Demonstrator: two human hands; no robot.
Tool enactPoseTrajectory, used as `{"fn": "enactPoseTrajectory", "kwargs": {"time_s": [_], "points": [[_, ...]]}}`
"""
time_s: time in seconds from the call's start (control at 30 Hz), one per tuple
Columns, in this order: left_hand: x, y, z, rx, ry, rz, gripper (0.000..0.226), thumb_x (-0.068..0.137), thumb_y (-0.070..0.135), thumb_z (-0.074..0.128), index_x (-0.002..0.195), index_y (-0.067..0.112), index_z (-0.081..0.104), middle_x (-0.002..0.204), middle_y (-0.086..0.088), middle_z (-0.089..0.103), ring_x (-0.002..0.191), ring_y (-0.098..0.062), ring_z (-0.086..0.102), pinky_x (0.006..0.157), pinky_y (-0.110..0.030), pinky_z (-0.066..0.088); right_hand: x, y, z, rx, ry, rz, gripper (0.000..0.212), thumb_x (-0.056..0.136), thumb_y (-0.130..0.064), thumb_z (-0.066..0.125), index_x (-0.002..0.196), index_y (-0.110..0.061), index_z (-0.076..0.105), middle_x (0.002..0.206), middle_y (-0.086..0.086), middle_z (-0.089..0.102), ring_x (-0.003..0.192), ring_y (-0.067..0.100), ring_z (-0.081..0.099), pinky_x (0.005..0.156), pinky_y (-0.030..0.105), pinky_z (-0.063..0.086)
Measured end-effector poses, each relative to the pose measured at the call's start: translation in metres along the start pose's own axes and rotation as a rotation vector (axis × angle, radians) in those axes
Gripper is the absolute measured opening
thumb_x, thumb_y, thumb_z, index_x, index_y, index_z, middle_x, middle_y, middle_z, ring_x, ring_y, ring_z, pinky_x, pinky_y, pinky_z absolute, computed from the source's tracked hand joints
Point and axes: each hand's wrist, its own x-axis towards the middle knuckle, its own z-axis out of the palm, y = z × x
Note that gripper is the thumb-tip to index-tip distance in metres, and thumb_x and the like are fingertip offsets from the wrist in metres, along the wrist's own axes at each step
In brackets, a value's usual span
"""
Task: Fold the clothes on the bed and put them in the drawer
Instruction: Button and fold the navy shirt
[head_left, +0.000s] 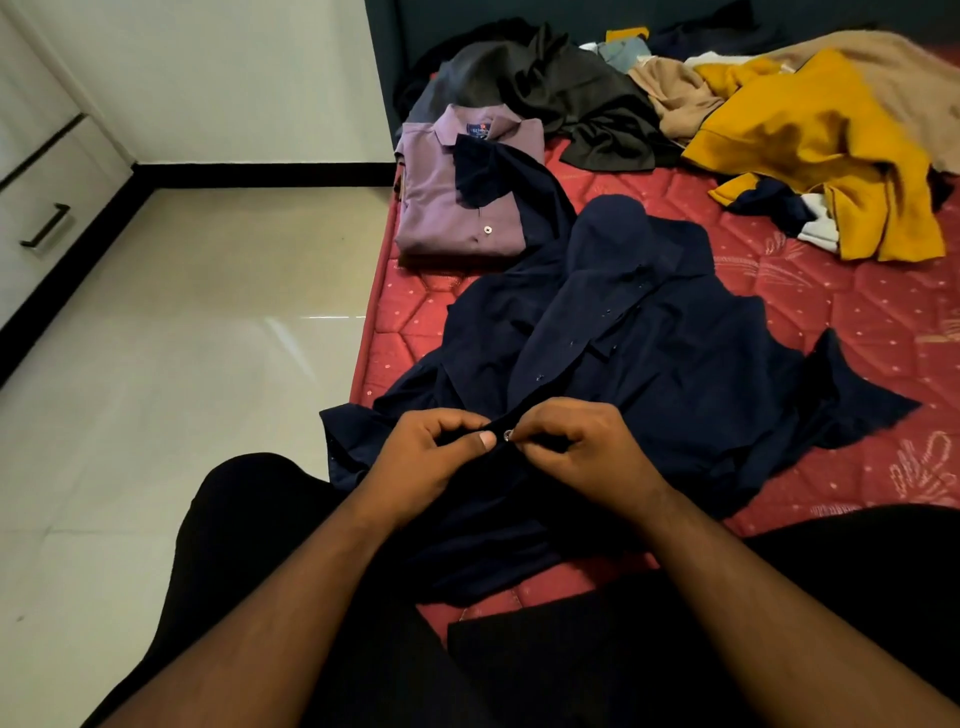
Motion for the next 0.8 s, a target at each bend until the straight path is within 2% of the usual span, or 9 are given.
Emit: {"fn": "enactPoseTrajectory", "kwargs": {"time_s": [0.17, 0.3, 0.43, 0.6, 0.73, 0.8], "points": [[-0.001, 0.0, 0.002, -0.049, 0.004, 0.032, 0.019, 0.083, 0.001, 0.072, 0.093, 0.017, 0.076, 0.089, 0.003, 0.077, 0.084, -0.006, 0.071, 0.077, -0.015, 0.051, -0.002, 0.002, 0.009, -0.004, 0.043, 0.011, 0.009, 0.077, -0.002, 0.071, 0.084, -0.006, 0.075, 0.087, 0.0, 0.072, 0.082, 0.003, 0.065, 0.078, 0.012, 0.05], [0.001, -0.008, 0.005, 0.068, 0.035, 0.125, 0.022, 0.081, 0.001, 0.074, 0.103, 0.007, 0.076, 0.096, 0.001, 0.076, 0.092, -0.011, 0.072, 0.083, -0.018, 0.052, -0.004, 0.004, 0.015, 0.07, 0.071, 0.103, 0.01, 0.076, 0.0, 0.073, 0.082, -0.008, 0.075, 0.084, -0.004, 0.072, 0.079, 0.001, 0.066, 0.074, 0.014, 0.051], [0.0, -0.016, 0.009, 0.173, 0.113, 0.226, 0.024, 0.08, 0.001, 0.076, 0.103, 0.006, 0.076, 0.099, 0.002, 0.076, 0.094, -0.008, 0.071, 0.088, -0.021, 0.053, -0.004, 0.003, 0.021, 0.141, 0.077, 0.169, 0.013, 0.075, 0.0, 0.074, 0.082, -0.01, 0.071, 0.08, -0.006, 0.07, 0.075, 0.003, 0.065, 0.07, 0.014, 0.05], [-0.001, -0.02, 0.01, 0.196, 0.178, 0.241, 0.022, 0.077, 0.005, 0.079, 0.098, 0.012, 0.077, 0.092, 0.012, 0.075, 0.087, -0.003, 0.072, 0.082, -0.015, 0.053, -0.004, 0.004, 0.022, 0.171, 0.022, 0.209, 0.044, 0.08, -0.004, 0.073, 0.122, -0.014, 0.063, 0.083, -0.004, 0.068, 0.072, 0.005, 0.062, 0.074, 0.012, 0.048], [0.001, -0.024, 0.013, 0.271, 0.214, 0.275, 0.021, 0.077, 0.008, 0.08, 0.097, 0.013, 0.078, 0.092, 0.008, 0.075, 0.087, 0.0, 0.071, 0.084, -0.015, 0.052, -0.003, 0.012, 0.021, 0.058, 0.01, 0.155, 0.02, 0.08, -0.013, 0.073, 0.1, -0.009, 0.073, 0.086, -0.002, 0.068, 0.082, 0.005, 0.061, 0.075, 0.011, 0.046], [0.002, -0.026, 0.013, 0.294, 0.213, 0.284, 0.02, 0.077, 0.009, 0.08, 0.097, 0.013, 0.078, 0.092, 0.007, 0.076, 0.087, 0.0, 0.07, 0.084, -0.015, 0.052, -0.003, 0.015, 0.017, 0.049, -0.032, 0.196, 0.027, 0.081, -0.014, 0.075, 0.107, -0.013, 0.071, 0.084, -0.009, 0.065, 0.078, 0.0, 0.059, 0.073, 0.012, 0.045]]}}
